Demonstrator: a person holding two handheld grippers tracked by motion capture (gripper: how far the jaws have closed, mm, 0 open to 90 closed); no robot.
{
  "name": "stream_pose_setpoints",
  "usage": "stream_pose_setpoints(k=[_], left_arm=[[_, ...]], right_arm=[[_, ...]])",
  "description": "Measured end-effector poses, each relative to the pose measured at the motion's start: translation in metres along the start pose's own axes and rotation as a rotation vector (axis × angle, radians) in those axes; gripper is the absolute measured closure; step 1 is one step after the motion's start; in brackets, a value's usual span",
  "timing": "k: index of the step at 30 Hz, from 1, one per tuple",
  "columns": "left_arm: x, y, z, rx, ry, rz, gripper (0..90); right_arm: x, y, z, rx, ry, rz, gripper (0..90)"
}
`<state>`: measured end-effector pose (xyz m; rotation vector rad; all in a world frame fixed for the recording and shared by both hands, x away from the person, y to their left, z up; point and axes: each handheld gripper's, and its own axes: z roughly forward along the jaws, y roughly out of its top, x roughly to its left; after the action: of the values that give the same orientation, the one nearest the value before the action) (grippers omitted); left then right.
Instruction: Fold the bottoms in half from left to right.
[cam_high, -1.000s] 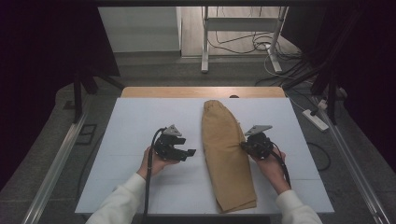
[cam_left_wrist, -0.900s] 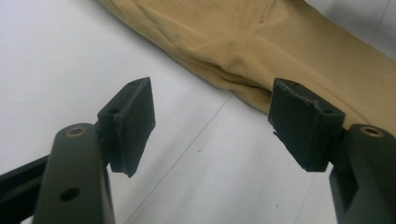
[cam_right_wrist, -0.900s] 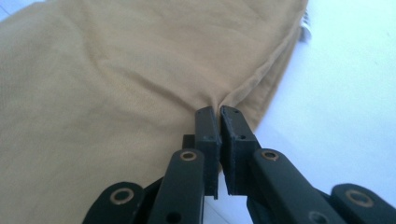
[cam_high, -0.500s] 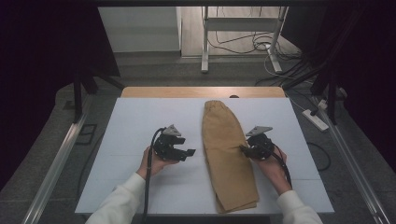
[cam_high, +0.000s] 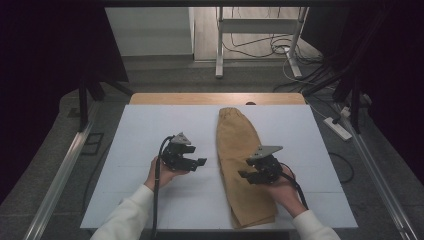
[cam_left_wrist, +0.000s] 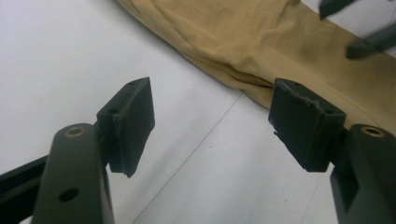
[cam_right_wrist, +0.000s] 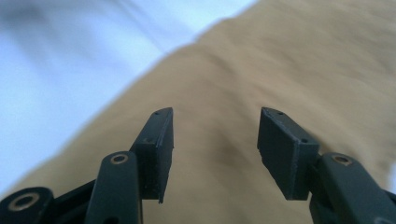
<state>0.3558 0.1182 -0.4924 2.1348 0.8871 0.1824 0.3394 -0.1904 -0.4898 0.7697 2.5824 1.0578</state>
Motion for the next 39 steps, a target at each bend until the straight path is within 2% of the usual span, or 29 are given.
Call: stream_pose_setpoints(k=[4, 12, 16, 25, 30, 35, 39], left_arm=[[-0.001, 0.000, 0.000, 0.000, 0.002, 0.004, 30.7], [-0.001, 0.000, 0.000, 0.002, 0.005, 0.005, 30.6], [-0.001, 0.000, 0.000, 0.003, 0.007, 0.006, 30.5], [0.000, -0.001, 0.000, 0.003, 0.011, 0.006, 30.3], [0.000, -0.001, 0.000, 0.007, 0.012, 0.008, 30.2], [-0.001, -0.001, 0.000, 0.008, 0.011, 0.012, 30.1], [-0.002, -0.001, 0.001, 0.009, 0.010, 0.012, 30.1]], right_arm=[[0.018, 0.004, 0.000, -0.010, 0.051, -0.018, 50.1], [0.046, 0.004, 0.011, 0.045, 0.119, -0.040, 46.3], [0.055, 0.003, 0.017, 0.086, 0.112, -0.071, 44.4], [0.063, -0.002, 0.025, 0.143, 0.111, -0.082, 39.6], [0.068, -0.005, 0.032, 0.194, 0.094, -0.116, 37.5], [0.068, -0.005, 0.032, 0.206, 0.068, -0.131, 36.7], [0.065, -0.005, 0.032, 0.212, 0.053, -0.109, 36.8]])
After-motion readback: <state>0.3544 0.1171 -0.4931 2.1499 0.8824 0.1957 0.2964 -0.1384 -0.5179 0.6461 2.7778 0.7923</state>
